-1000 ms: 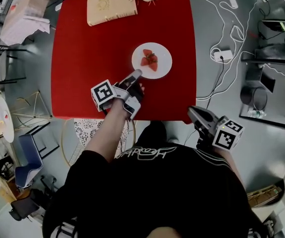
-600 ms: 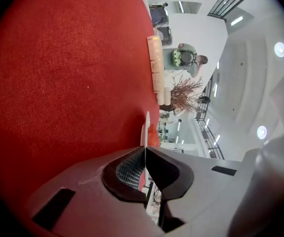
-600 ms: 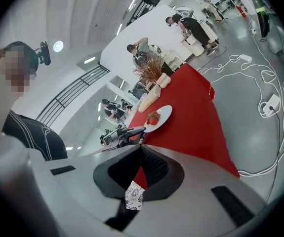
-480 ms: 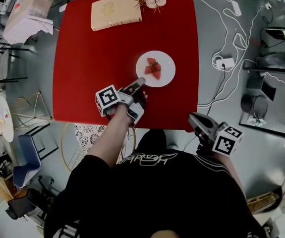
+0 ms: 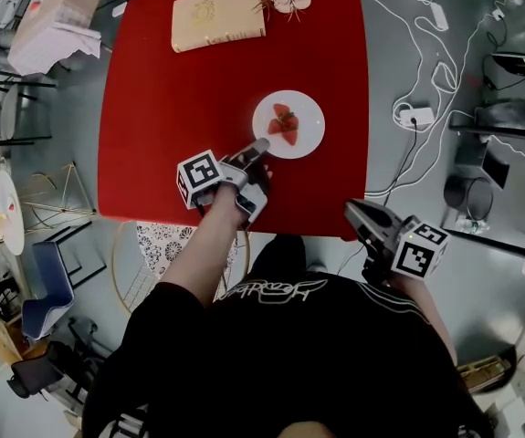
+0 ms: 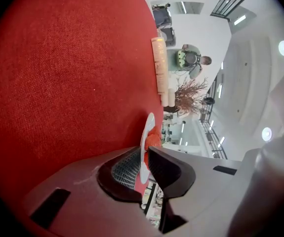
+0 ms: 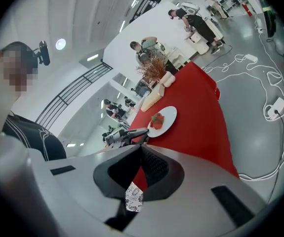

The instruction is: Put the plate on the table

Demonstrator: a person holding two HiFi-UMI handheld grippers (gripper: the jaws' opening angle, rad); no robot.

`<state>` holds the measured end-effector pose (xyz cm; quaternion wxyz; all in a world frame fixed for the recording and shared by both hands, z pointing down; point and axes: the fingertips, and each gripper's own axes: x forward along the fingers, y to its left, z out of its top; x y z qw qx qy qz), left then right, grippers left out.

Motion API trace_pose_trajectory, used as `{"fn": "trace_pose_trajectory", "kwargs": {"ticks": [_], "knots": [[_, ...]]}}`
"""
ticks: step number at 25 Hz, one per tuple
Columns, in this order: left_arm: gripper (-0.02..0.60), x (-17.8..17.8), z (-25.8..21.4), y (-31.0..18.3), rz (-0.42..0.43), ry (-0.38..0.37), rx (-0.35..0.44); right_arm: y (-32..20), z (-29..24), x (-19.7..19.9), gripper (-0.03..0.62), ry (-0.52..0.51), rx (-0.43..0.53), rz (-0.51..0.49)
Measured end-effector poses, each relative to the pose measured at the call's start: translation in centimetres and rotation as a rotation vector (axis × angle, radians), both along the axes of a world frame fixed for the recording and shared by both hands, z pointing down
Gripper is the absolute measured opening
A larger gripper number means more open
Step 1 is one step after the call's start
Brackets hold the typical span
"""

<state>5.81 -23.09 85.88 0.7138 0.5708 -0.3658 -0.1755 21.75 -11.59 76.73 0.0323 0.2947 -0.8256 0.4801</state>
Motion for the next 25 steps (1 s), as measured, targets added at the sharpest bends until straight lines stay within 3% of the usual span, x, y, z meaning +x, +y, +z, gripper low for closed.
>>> {"fn": "trace_pose_trajectory", "kwargs": {"ticks": [7, 15, 18, 25], "knots": [[0.190, 0.4, -1.4, -0.8, -0.026, 0.050, 0.057, 0.1, 0.3, -0.6, 0.008, -0.022, -0.007, -0.002], [0.222, 0.9, -1.4, -0.6, 0.025, -0.056, 0.083, 0.7, 0.3, -0.3, 0.008, -0.011, 0.007, 0.009], [0.227, 1.2, -1.4, -0.6, 0.082, -0.130, 0.099, 0.8, -0.1, -0.2, 0.007, -0.022, 0.006, 0.020], [0.233, 2.1, -1.2, -0.2, 0.281, -0.405, 0.192, 0.6, -0.6, 0.2, 0.008, -0.059, 0.010, 0.050]]}}
